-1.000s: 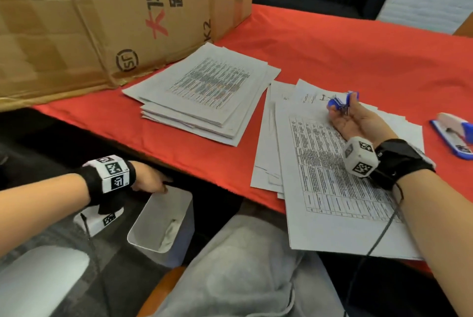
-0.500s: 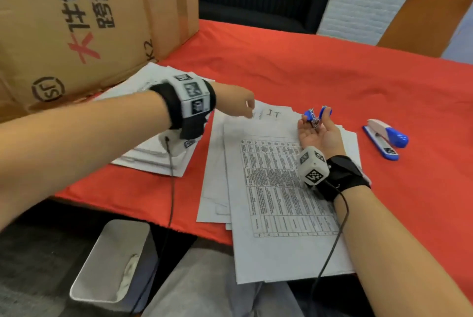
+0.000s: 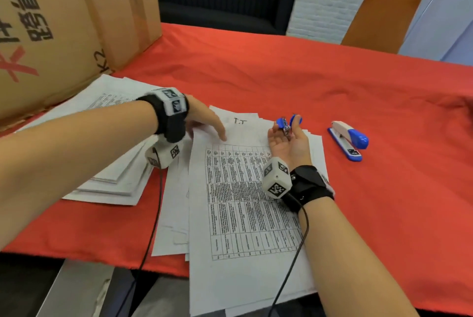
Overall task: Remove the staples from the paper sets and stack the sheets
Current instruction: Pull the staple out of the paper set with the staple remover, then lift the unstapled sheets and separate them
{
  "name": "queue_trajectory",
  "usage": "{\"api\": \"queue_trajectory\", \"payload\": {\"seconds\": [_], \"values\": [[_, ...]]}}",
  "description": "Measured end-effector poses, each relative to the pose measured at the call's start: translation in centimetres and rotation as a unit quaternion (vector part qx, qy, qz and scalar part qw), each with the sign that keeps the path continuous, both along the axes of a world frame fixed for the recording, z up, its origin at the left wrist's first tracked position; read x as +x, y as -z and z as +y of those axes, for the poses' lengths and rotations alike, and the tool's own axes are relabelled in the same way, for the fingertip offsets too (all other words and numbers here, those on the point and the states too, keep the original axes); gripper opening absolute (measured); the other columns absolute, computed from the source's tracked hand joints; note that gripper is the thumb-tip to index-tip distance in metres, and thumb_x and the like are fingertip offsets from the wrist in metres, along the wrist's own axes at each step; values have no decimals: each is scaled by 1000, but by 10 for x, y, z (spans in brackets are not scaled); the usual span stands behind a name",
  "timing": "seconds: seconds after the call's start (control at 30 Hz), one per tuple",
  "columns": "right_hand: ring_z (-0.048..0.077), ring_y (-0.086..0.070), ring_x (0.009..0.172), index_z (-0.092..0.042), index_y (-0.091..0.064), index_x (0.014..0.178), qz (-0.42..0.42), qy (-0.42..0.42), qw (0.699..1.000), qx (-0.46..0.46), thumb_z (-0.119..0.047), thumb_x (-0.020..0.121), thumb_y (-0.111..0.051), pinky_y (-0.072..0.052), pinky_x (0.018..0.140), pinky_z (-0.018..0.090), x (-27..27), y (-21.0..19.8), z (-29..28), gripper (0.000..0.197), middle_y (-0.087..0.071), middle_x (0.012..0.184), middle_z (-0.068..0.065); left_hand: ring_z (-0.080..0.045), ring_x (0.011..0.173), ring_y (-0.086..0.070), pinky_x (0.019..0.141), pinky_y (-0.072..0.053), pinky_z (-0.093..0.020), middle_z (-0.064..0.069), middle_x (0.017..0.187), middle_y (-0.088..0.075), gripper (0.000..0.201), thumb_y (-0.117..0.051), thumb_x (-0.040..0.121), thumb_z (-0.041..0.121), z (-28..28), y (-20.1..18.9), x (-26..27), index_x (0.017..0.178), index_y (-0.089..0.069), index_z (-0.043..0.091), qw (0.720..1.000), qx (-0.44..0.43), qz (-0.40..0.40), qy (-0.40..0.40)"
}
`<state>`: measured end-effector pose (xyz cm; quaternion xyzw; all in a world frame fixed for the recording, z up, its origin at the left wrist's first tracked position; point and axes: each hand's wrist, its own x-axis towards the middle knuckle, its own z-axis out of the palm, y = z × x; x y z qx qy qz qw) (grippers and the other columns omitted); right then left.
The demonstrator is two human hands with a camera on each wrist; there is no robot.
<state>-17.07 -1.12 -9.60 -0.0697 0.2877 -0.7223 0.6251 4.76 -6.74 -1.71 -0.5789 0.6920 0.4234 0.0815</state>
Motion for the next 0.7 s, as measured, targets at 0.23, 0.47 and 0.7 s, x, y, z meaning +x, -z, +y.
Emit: {"api": "queue_trajectory", "payload": {"seconds": [0.23, 0.47, 0.7], "values": [[15, -55, 80, -6, -59, 99, 125, -46, 991, 10, -28, 93, -59, -50, 76, 27, 9, -2, 1, 23, -52, 89, 4, -17, 88, -70, 79, -57, -27, -8, 110, -71, 28, -65, 81, -2, 50, 0, 32, 105, -62, 11, 947, 50, 304, -92], [17, -53, 61, -9, -59, 81, 668, -191, 705, 139, -33, 82, -73, -44, 57, 25, -46, -59, 11, 29, -55, 75, 7, -24, 93, -67, 82, -54, -35, -9, 107, -69, 22, -52, 91, -4, 81, 20, 30, 104, -62, 11, 948, -14, 297, -116], [20, -47, 123, 0, -34, 143, 896, -232, 300, 232, -41, 69, -81, -39, 95, 24, -130, -64, 25, 97, -47, 138, 7, -21, 82, -68, 73, -56, -34, -10, 107, -68, 19, -57, 90, 2, 52, -8, 63, 104, -62, 14, 851, -187, 431, -233]]}}
